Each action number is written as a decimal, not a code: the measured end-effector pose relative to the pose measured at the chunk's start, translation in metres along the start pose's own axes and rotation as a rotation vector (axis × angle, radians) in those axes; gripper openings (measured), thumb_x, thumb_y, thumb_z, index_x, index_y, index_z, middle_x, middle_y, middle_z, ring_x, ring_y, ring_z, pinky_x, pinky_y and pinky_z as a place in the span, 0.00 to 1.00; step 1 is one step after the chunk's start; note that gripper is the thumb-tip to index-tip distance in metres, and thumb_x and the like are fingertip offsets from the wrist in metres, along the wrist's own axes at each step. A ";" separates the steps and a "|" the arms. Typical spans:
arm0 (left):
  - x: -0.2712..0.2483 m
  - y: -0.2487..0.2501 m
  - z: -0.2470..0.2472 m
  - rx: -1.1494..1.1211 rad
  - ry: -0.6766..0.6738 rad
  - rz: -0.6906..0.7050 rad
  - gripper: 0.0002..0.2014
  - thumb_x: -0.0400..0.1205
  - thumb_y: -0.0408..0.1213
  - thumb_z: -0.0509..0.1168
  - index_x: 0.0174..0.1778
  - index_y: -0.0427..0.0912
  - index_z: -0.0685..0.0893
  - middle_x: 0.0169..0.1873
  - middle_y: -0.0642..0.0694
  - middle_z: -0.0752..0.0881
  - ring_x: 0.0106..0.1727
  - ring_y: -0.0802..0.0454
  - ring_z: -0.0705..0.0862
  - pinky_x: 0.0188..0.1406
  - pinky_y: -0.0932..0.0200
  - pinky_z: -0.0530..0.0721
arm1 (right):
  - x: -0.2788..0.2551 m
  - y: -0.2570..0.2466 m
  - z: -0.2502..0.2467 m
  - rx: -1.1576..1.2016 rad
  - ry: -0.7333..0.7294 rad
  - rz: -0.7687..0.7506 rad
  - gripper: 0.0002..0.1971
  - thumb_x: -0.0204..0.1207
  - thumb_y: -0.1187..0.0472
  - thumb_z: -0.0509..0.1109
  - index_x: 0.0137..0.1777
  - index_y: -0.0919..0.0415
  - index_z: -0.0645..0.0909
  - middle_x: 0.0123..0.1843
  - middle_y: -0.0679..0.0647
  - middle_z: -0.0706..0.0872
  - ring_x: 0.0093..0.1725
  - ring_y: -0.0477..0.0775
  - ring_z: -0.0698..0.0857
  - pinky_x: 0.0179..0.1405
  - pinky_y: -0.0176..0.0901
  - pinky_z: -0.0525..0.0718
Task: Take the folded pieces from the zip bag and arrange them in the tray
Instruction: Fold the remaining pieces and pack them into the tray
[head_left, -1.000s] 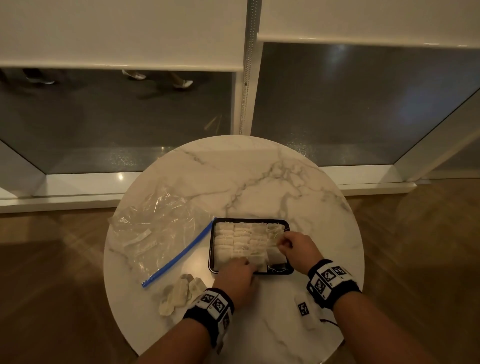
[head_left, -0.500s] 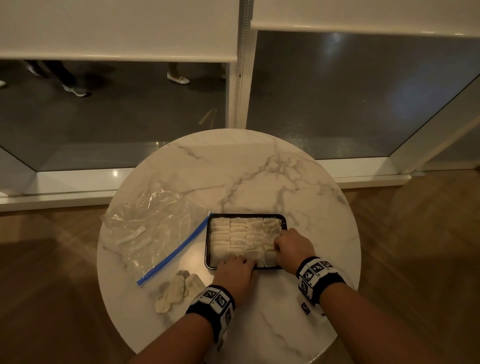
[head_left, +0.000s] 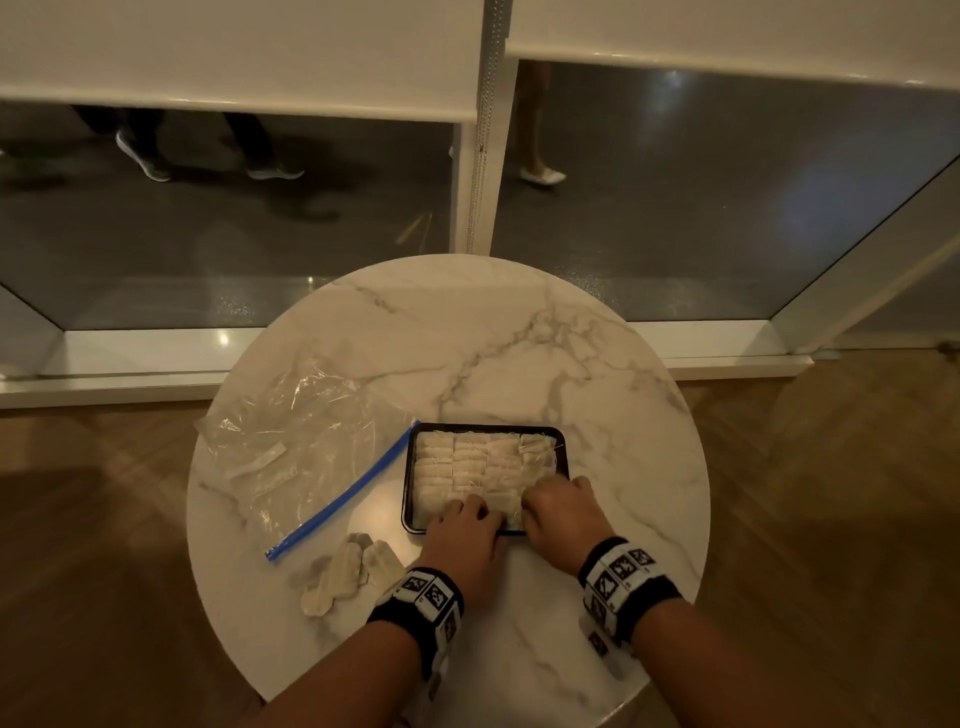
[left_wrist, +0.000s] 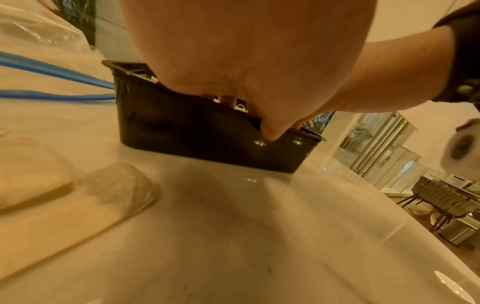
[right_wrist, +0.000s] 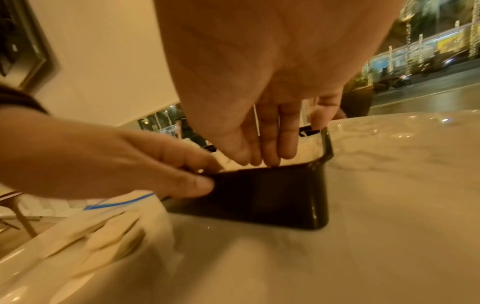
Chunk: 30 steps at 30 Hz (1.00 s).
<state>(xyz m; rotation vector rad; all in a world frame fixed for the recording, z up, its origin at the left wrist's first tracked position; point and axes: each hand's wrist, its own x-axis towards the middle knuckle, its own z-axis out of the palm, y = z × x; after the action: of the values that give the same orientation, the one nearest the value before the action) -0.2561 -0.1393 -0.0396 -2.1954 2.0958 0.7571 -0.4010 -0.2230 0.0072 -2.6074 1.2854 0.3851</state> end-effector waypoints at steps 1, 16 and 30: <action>0.001 0.000 0.000 -0.001 -0.003 0.005 0.19 0.89 0.52 0.51 0.73 0.54 0.76 0.71 0.49 0.75 0.70 0.45 0.73 0.68 0.46 0.74 | -0.006 -0.006 0.003 -0.019 -0.019 -0.004 0.13 0.81 0.54 0.56 0.47 0.52 0.83 0.49 0.51 0.87 0.52 0.57 0.82 0.58 0.55 0.70; 0.003 -0.001 0.000 0.013 -0.023 0.023 0.20 0.90 0.50 0.52 0.77 0.54 0.75 0.77 0.52 0.73 0.76 0.48 0.70 0.73 0.47 0.71 | -0.023 -0.011 0.024 0.153 -0.105 0.124 0.24 0.87 0.45 0.41 0.53 0.46 0.81 0.51 0.46 0.88 0.58 0.51 0.82 0.74 0.70 0.55; -0.019 -0.016 -0.011 -0.093 0.207 0.095 0.17 0.84 0.45 0.58 0.66 0.52 0.84 0.66 0.52 0.81 0.70 0.49 0.75 0.68 0.51 0.72 | -0.023 -0.014 0.021 0.149 -0.046 0.186 0.19 0.86 0.44 0.48 0.56 0.46 0.81 0.59 0.45 0.84 0.66 0.52 0.76 0.71 0.67 0.57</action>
<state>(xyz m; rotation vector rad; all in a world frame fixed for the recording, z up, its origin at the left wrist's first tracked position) -0.2369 -0.1235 -0.0281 -2.3277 2.3207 0.6728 -0.4059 -0.1913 -0.0044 -2.3523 1.4863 0.3619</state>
